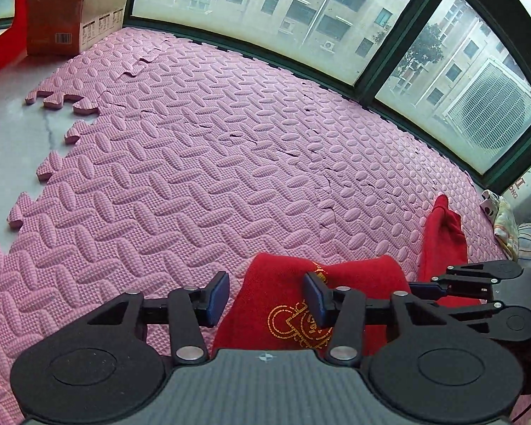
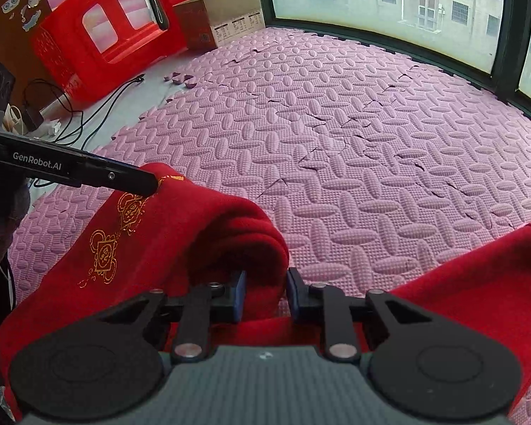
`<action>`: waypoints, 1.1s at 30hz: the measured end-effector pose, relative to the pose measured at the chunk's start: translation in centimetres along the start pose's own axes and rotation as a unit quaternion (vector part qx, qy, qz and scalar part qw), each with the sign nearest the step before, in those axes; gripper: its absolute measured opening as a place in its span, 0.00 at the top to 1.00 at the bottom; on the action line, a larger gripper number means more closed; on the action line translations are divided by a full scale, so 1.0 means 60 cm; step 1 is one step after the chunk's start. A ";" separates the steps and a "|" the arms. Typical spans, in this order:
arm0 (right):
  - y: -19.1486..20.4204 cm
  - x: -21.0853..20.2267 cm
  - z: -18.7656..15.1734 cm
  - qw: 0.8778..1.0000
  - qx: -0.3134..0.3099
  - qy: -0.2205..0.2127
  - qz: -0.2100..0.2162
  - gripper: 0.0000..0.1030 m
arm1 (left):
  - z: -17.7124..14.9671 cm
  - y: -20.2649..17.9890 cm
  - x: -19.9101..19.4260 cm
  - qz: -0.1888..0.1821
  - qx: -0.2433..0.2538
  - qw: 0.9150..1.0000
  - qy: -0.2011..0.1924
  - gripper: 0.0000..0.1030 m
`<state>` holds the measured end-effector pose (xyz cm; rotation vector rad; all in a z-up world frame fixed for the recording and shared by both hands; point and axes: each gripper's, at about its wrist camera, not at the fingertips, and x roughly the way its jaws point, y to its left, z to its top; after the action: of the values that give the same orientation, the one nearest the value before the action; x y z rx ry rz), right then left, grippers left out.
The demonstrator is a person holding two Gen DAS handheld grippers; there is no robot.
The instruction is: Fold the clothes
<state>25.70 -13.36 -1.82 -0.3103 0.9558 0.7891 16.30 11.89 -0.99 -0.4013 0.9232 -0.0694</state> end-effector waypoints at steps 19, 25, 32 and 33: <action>0.152 -0.124 -0.019 0.925 -0.283 -0.185 -0.175 0.92 | -0.037 0.005 -0.131 -0.111 0.021 0.992 -0.059 0.92; 0.129 -0.148 -0.050 0.966 -0.219 -0.099 -0.098 0.90 | -0.088 -0.010 -0.106 -0.123 0.064 0.990 0.002 0.92; 0.064 -0.170 -0.023 0.991 -0.100 -0.080 -0.044 0.87 | -0.125 -0.011 -0.087 -0.124 0.079 0.988 0.047 0.92; 0.052 -0.164 -0.014 0.992 -0.085 -0.086 -0.048 0.86 | -0.123 -0.009 -0.088 -0.125 0.075 0.988 0.044 0.92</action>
<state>19.71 -16.25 6.13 -0.4262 0.7085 0.7958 7.35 10.34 -0.71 -0.3745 0.9445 -0.3879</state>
